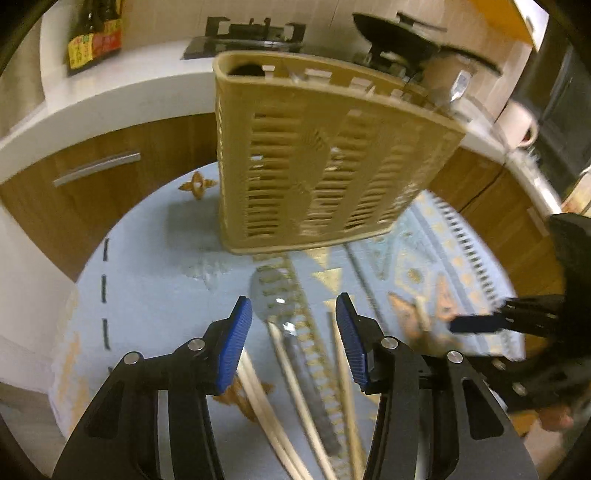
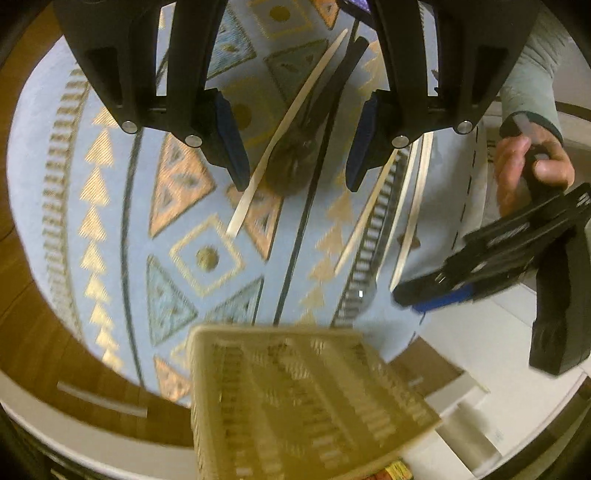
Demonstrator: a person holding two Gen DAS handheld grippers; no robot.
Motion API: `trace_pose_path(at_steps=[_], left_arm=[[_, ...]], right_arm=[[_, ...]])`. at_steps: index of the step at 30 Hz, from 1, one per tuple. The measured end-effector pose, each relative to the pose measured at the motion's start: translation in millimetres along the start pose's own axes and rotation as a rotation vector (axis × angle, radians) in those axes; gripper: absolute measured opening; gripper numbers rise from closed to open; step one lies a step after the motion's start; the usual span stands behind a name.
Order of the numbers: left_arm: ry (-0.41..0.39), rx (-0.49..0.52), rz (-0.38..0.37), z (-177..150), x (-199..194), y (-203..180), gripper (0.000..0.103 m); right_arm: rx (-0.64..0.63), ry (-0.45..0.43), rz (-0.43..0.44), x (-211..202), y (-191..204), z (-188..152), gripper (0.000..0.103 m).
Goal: Organize utensils
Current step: 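Grasp a clear spoon with the right tool while the left tool grasps another clear spoon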
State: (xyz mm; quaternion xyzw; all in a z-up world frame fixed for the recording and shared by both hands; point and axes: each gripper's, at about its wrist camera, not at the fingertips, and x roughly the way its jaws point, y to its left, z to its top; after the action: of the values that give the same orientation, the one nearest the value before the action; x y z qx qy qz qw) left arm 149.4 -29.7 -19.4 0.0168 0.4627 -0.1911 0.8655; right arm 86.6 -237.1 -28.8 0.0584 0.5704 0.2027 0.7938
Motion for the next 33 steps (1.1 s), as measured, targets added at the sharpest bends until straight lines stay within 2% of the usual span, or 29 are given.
trace_pose_path(at_steps=[1,6,9,10,12,14,20,28,33], left_arm=[[0.015,0.016,0.037,2,8,-2,0.045],[0.068,0.031,0.079,11,34,-6,0.045],[0.097,0.051,0.182,14,50,-9,0.045],[0.108,0.050,0.176,15,53,-9,0.045],[0.133,0.042,0.164,15,60,-8,0.039],[0.123,0.057,0.181,16,62,-8,0.034],[0.105,0.077,0.195,18,63,-18,0.033],[0.032,0.042,0.138,12,40,-9,0.032],[-0.007,0.016,0.101,15,20,-1,0.032]], right_arm=[[0.000,0.007,-0.005,2,1,-1,0.048],[0.025,0.037,-0.008,13,-2,-5,0.048],[0.029,0.041,0.000,15,-2,-5,0.045],[0.030,0.041,0.002,15,-3,-5,0.045],[0.026,0.039,0.003,15,-2,-4,0.044],[0.017,0.038,0.003,17,-1,-2,0.044],[-0.028,0.044,-0.022,30,15,2,0.041],[-0.133,0.017,-0.088,42,43,1,0.041],[-0.113,0.033,-0.105,48,48,1,0.041]])
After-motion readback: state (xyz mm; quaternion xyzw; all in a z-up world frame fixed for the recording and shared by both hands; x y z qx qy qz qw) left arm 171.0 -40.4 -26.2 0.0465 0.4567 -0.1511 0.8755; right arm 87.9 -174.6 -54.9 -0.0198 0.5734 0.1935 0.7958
